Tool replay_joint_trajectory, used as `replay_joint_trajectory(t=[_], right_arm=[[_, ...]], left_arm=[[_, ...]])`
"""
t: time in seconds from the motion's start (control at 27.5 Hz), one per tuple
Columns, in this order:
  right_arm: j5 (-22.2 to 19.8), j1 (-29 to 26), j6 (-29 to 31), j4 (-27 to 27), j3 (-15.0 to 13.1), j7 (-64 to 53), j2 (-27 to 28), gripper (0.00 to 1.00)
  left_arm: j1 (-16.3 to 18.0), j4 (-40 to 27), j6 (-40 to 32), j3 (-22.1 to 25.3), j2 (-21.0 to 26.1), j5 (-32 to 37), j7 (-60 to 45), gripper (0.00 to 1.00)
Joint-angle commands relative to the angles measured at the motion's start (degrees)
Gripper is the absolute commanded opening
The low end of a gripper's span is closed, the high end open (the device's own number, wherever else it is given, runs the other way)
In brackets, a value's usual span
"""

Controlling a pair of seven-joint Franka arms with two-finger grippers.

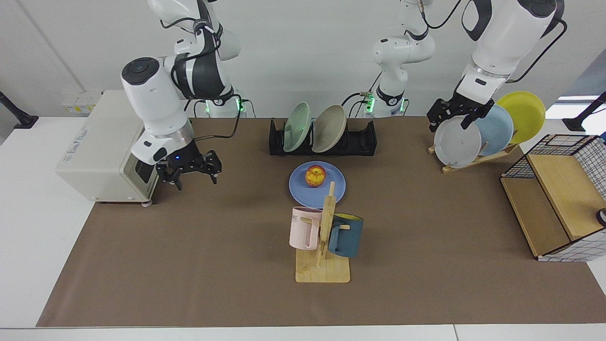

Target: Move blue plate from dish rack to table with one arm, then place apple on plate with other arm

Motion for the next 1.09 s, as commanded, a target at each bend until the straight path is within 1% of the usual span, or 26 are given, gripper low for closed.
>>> replay_joint_trajectory(t=[0.0, 0.15, 0.29, 0.36, 0.51, 0.62, 0.94, 1.05], right_arm=[[-0.83, -3.42, -0.62, -0.65, 1.06, -2.57, -0.72, 1.00], [-0.83, -3.95, -1.15, -0.65, 0.80, -2.22, -1.34, 1.00], [-0.74, -4.12, -3.52, -0.57, -0.08, -2.14, -2.65, 1.00], [-0.83, -4.21, -4.48, -0.57, -0.08, -2.05, -4.14, 1.00], [-0.74, -5.18, -8.35, -0.65, -0.25, -1.52, -7.83, 1.00], [-1.01, -5.18, -10.19, -0.74, -0.25, 0.93, -10.03, 1.00], [-2.06, -4.83, -11.87, -0.74, -0.17, 1.47, -10.74, 1.00], [-3.90, -4.30, -12.31, -0.65, 0.01, 1.47, -10.74, 1.00]], left_arm=[[-0.01, 0.24, 0.44, -0.07, -0.07, -0.21, 0.07, 1.00], [-0.01, 0.24, 0.53, -0.07, -0.07, -0.30, 0.07, 1.00], [-0.01, 0.24, 0.53, -0.07, -0.07, -0.22, 0.07, 1.00], [-0.01, 0.24, 0.53, -0.07, -0.07, -0.30, 0.07, 1.00], [-0.01, 0.24, 0.53, -0.07, -0.07, -0.30, 0.16, 1.00], [-0.01, 0.24, 0.61, -0.07, -0.07, -0.30, 0.16, 1.00], [-0.09, 0.24, 0.62, 0.01, -0.07, -0.30, 0.25, 1.00], [-0.62, 0.24, 0.62, 0.45, -0.07, -0.30, 0.25, 1.00]])
